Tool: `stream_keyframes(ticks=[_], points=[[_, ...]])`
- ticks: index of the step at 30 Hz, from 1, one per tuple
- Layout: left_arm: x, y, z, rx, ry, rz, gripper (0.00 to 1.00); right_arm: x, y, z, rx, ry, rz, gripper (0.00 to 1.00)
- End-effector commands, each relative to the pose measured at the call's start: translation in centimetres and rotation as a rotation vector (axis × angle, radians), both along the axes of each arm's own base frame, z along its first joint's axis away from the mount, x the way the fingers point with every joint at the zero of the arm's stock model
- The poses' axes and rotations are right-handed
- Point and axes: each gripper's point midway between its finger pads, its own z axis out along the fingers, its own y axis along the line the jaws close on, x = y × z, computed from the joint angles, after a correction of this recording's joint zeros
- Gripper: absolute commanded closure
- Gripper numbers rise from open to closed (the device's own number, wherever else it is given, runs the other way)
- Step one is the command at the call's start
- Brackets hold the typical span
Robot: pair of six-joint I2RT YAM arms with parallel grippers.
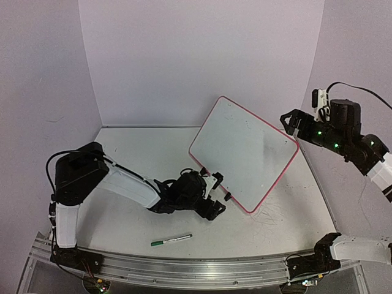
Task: Write a sentence on the whiteboard
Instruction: Move the whiteboard to the center of the board.
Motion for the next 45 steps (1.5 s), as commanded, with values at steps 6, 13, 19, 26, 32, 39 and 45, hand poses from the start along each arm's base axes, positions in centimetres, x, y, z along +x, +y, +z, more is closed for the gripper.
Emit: stream_keyframes(ticks=[6, 13, 19, 26, 32, 39, 45], points=[[9.2, 7.4, 6.0, -0.084, 0.05, 0.072, 0.16, -0.8, 3.2, 2.3, 0.043, -0.064, 0.149, 0.02], [14.5, 5.7, 1.9, 0.053, 0.052, 0.087, 0.24, -1.4, 8.0, 0.7, 0.045, -0.013, 0.254, 0.02], [15.8, 4.3, -1.2, 0.106, 0.053, 0.046, 0.39, -2.1, 10.1, -0.4, 0.028, 0.011, 0.28, 0.02], [16.8, 3.1, -2.4, 0.119, 0.034, 0.072, 0.58, -2.3, 12.5, -1.8, 0.006, 0.042, 0.306, 0.02], [15.9, 2.0, -2.0, 0.119, -0.036, 0.114, 0.76, -2.3, 14.5, -3.9, -0.005, 0.096, 0.287, 0.02], [12.2, 0.3, -1.2, 0.084, -0.086, 0.256, 0.99, -2.1, 14.4, -8.6, -0.017, 0.213, 0.158, 0.1], [8.0, -0.9, -1.7, 0.053, -0.048, 0.394, 0.99, -2.7, 11.7, -14.5, -0.08, 0.333, 0.029, 0.14]])
